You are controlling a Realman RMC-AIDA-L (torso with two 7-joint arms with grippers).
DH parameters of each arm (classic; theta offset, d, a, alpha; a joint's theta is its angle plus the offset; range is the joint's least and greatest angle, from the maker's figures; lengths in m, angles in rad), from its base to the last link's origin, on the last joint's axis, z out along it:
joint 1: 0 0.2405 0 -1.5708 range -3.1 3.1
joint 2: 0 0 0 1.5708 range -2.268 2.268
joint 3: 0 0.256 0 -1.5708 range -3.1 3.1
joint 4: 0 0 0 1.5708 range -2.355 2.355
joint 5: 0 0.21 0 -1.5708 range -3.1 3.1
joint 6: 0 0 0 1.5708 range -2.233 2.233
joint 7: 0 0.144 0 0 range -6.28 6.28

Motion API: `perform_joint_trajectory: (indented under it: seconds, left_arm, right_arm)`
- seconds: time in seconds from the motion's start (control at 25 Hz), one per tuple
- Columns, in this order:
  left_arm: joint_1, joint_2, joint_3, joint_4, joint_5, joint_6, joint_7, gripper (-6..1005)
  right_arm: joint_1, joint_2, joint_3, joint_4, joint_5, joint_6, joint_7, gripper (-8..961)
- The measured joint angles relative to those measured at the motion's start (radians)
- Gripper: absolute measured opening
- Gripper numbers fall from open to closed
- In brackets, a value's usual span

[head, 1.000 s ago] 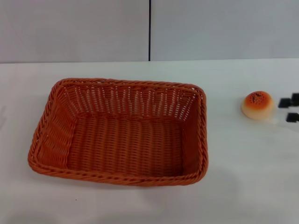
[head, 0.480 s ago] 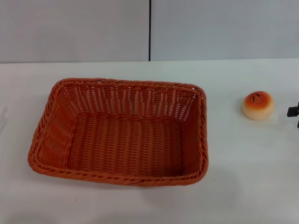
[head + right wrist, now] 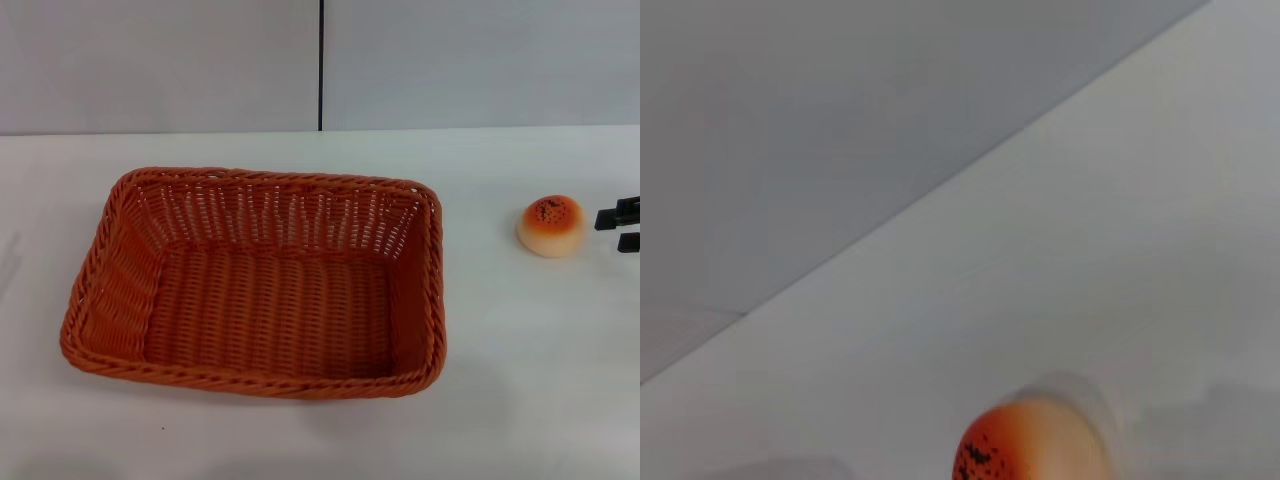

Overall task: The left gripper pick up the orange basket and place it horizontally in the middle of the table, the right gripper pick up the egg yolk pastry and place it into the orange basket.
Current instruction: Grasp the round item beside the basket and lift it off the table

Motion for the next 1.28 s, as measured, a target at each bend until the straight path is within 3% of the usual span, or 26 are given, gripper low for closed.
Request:
perform_joint_trajectory:
  seconds: [0.6,1.28]
  left_arm:
    - [-0.002,0.0,0.0,-0.002,0.0,0.003,0.0,677]
    - [-0.001,0.002,-0.003,0.0,0.0,0.001,0.0,677]
  right_arm:
    - [0.048,-0.016,-0.025,0.122,0.047,-0.111,-0.086,516]
    - [0.097,0.0,-0.076,0.181,0.042,-0.185,-0.081,514]
